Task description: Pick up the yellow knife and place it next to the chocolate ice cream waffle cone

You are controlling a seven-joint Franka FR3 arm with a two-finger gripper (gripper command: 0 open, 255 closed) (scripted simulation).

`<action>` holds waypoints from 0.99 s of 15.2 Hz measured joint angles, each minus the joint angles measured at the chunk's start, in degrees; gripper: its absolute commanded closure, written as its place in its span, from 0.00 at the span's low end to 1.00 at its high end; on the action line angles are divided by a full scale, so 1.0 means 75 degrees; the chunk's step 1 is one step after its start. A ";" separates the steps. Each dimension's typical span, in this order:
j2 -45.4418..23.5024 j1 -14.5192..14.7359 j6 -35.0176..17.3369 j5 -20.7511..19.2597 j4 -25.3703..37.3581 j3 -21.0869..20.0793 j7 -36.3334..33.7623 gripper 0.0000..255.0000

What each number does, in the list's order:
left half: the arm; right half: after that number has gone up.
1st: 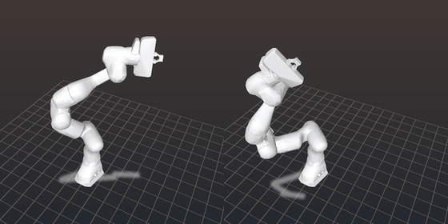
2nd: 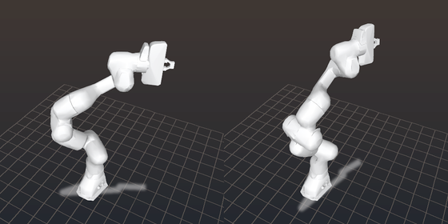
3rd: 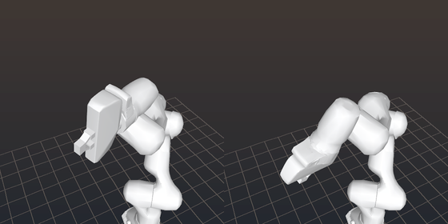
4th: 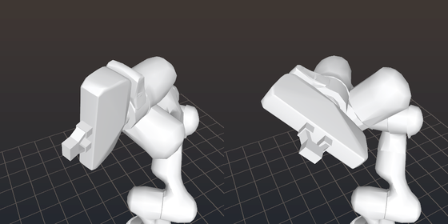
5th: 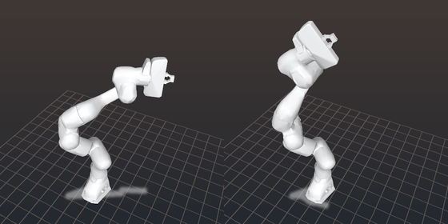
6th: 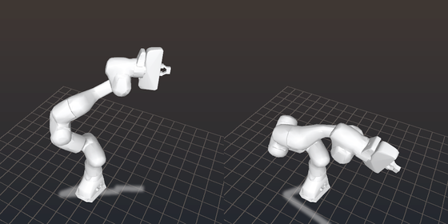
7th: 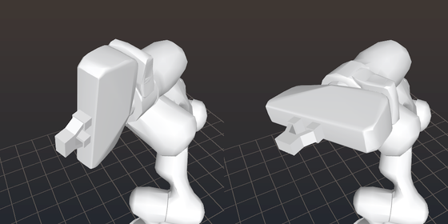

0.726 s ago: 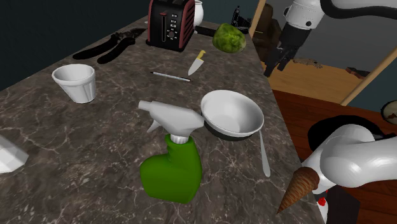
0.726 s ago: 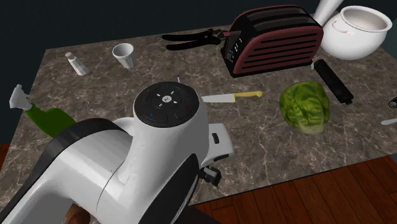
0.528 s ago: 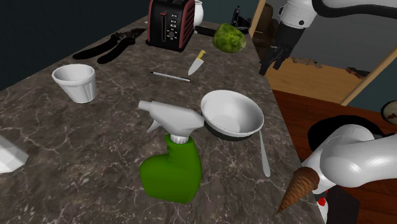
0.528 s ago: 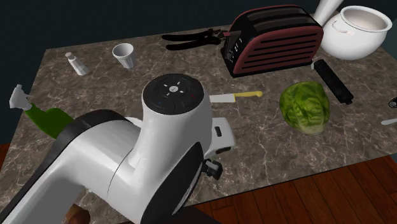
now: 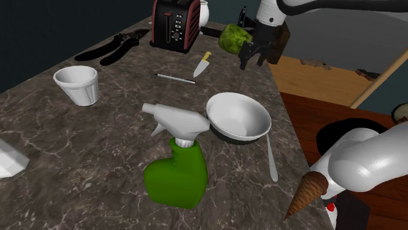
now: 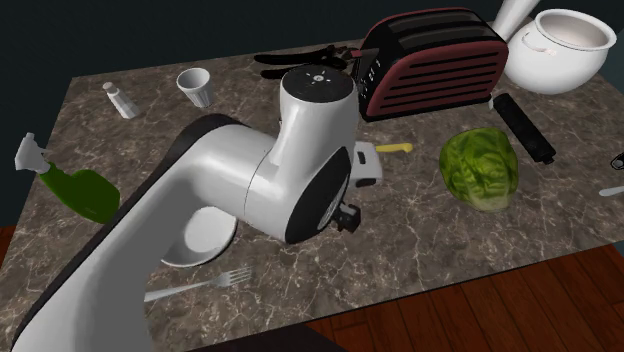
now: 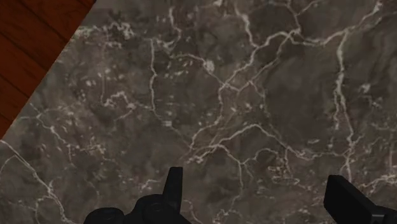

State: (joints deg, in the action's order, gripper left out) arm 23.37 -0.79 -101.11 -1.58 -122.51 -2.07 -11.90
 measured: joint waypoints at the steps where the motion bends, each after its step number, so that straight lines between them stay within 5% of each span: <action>1: -0.0336 -0.0041 -0.0112 -0.0007 0.0242 0.0016 -0.0067 0.00; 11: -0.3233 -0.0119 -0.0510 0.0004 0.2833 -0.0135 -0.1291 0.00; 15: -0.4580 -0.0138 -0.0279 -0.0015 0.4458 -0.0085 -0.1666 0.00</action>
State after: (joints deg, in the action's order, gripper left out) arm -10.98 -1.83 -103.20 -1.69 -89.07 -2.71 -24.40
